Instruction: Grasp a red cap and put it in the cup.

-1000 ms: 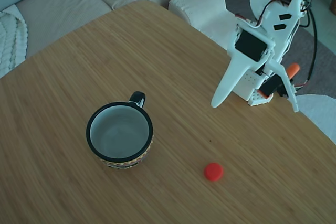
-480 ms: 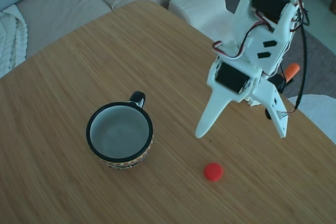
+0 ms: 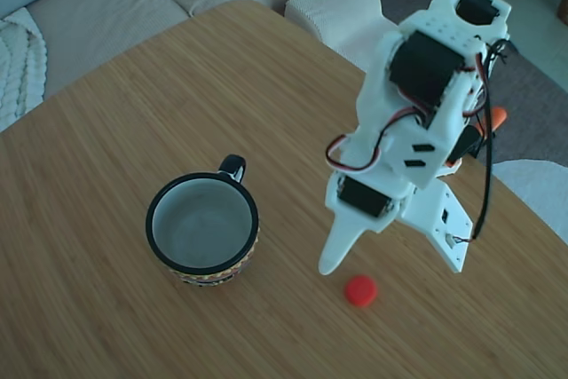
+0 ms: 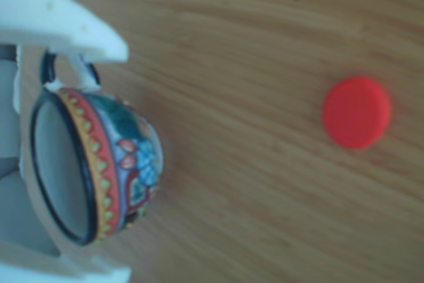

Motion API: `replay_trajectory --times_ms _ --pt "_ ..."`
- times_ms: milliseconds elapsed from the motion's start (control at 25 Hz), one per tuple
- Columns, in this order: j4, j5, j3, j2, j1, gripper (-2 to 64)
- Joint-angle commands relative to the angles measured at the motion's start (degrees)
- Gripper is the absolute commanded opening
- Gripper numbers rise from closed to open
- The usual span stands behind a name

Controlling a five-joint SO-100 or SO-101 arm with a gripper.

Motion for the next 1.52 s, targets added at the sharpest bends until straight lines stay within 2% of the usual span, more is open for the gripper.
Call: replay_trajectory --times_ms 0,200,920,1160,1480 --pt "0.4 -0.5 -3.0 -0.4 -1.8 38.4" --pt "0.3 -0.5 -2.0 -3.6 -5.8 38.4" --pt "-1.2 -2.1 -0.4 -15.7 -7.2 38.4" --pt "-6.4 -2.1 2.4 -16.3 -7.5 38.4" --pt "-6.9 -3.4 4.6 -16.8 -6.9 38.4"
